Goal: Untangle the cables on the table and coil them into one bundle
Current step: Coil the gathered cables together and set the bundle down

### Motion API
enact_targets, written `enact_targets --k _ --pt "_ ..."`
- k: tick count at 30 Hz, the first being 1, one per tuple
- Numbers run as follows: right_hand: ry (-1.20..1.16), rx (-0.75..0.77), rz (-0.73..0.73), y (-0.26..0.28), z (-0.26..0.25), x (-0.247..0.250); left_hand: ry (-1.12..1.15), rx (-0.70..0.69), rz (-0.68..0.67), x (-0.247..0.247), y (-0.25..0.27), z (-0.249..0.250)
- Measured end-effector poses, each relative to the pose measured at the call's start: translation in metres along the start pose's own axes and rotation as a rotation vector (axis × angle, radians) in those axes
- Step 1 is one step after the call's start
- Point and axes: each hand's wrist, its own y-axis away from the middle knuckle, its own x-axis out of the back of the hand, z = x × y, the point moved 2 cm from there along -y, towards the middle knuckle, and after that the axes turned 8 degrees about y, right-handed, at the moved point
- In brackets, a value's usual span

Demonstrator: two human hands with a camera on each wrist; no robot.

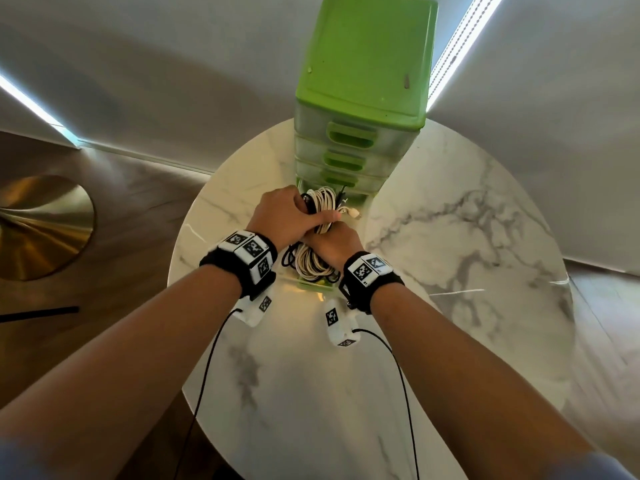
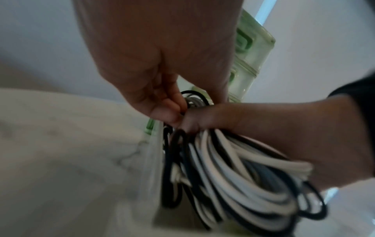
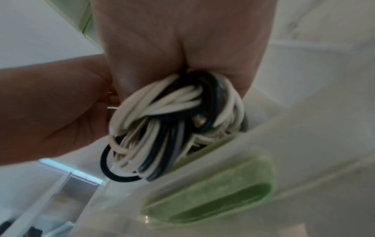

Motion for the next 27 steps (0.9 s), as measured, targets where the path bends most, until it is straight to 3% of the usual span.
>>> enact_targets --k 3,10,16,22,27 --pt "0.061 0.061 -0.02 -0.001 -0.001 0.0 -0.113 0.038 -0.049 0.001 -0.008 0.008" --pt "0.102 -0.052 0.125 0.024 0.005 0.004 -0.325 -0.032 -0.068 -0.015 -0.015 0.017" --pt "0.034 0.14 0.369 0.051 0.012 0.013 -0.432 -0.105 -0.1 -0.025 -0.018 0.024" --pt "0.24 0.205 0.052 0.028 0.019 0.021 -0.27 -0.217 -0.208 -0.017 -0.019 0.019" --pt "0.37 0.19 -0.052 0.02 0.018 0.031 -0.148 -0.261 -0.32 0.003 -0.019 0.0"
